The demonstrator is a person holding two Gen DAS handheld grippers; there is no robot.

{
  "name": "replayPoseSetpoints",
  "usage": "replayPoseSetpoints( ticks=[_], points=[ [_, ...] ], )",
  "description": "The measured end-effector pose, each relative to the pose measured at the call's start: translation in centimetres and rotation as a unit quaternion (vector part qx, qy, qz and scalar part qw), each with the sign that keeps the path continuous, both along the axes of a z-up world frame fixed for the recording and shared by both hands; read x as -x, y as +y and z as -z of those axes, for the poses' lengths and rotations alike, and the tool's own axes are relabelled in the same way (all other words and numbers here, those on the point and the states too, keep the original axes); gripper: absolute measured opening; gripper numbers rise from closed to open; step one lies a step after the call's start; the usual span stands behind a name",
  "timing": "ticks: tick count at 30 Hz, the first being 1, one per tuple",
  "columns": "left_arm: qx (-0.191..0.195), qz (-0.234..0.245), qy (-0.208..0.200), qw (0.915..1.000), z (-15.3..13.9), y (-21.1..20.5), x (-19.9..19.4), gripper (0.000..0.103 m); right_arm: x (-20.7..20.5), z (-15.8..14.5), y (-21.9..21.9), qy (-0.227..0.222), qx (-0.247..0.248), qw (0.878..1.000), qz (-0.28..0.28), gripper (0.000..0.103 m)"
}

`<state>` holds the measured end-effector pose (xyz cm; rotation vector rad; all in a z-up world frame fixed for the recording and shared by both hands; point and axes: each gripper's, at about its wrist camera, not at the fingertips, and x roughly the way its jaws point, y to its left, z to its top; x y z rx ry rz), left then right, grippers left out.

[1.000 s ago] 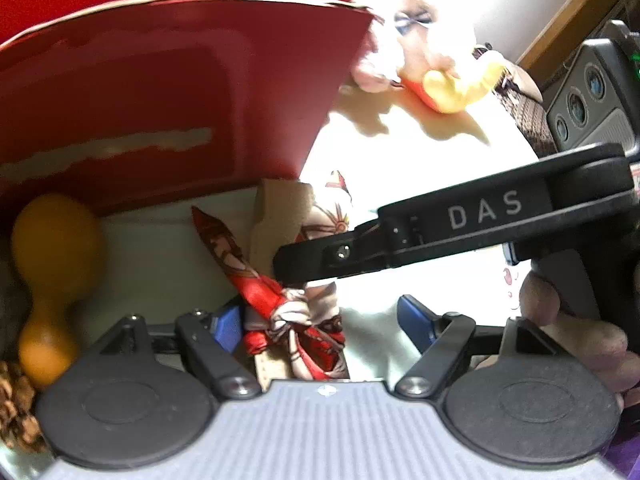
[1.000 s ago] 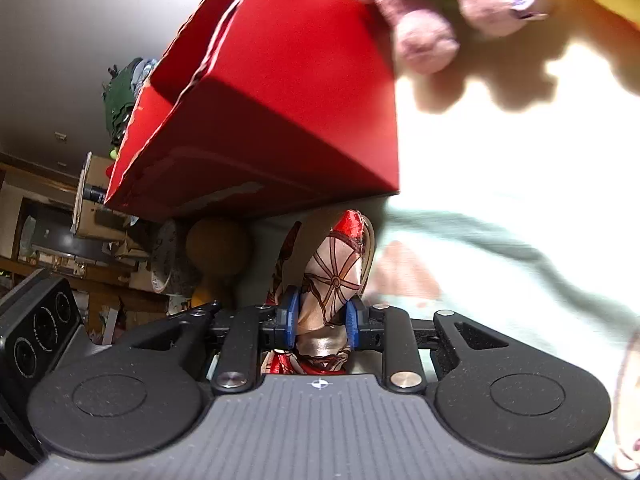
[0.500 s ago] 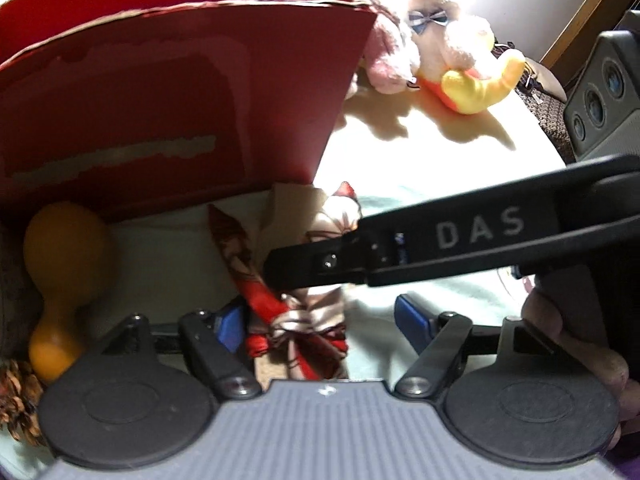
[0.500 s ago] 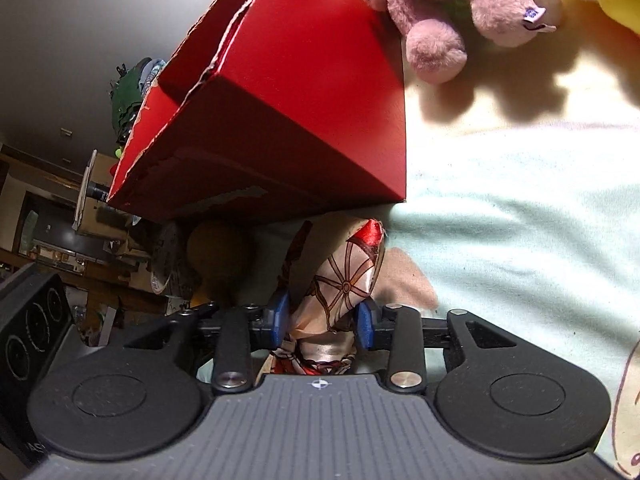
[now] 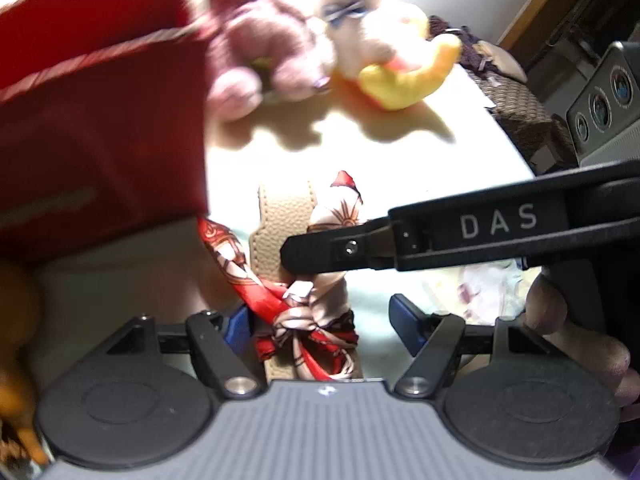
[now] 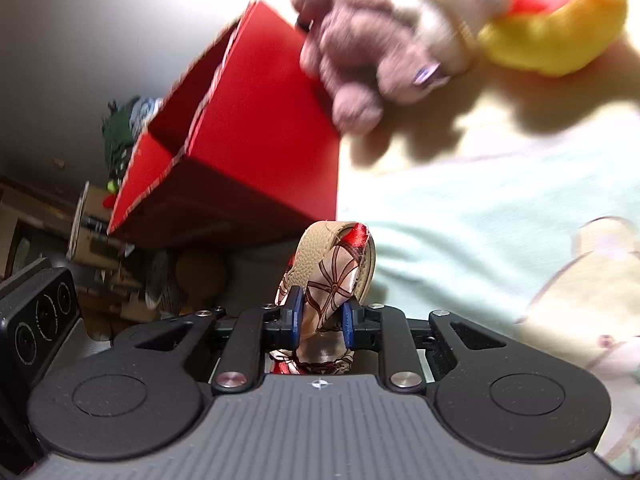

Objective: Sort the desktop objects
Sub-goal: 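Lift the sandal with scarf in the right gripper toward the cardboard box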

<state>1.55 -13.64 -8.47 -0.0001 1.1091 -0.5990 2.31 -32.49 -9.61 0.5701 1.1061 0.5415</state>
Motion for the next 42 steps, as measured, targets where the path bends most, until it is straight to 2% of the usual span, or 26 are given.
replayPoseSetpoints(
  ticks=[12, 22, 27, 32, 35, 42],
  points=[
    [0.05, 0.027, -0.074, 0.9956, -6.2, -3.4, -1.0, 0.072, 0.9, -5.3, -2.5, -0.095, -0.016, 0.993, 0.067, 0.022],
    [0.081, 0.023, -0.14, 0.9865, -12.5, 0.3, -4.2, 0.072, -1.7, -11.0, 1.1, -0.186, -0.013, 0.98, 0.067, 0.022],
    [0.083, 0.009, -0.161, 0.9833, -14.4, 3.9, -6.2, 0.072, -3.9, -13.0, 4.0, -0.208, -0.013, 0.977, 0.048, 0.022],
    [0.075, -0.012, -0.163, 0.9836, -14.8, 7.7, -8.7, 0.072, -6.6, -14.0, 8.8, -0.219, -0.002, 0.976, 0.017, 0.022],
    [0.065, -0.027, -0.155, 0.9854, -14.2, 9.9, -10.3, 0.072, -8.7, -13.8, 11.3, -0.208, 0.0, 0.978, -0.003, 0.022],
    [0.041, -0.055, -0.088, 0.9937, -10.2, 14.0, -14.2, 0.072, -13.2, -10.2, 16.4, -0.136, 0.006, 0.99, -0.044, 0.022]
  ],
)
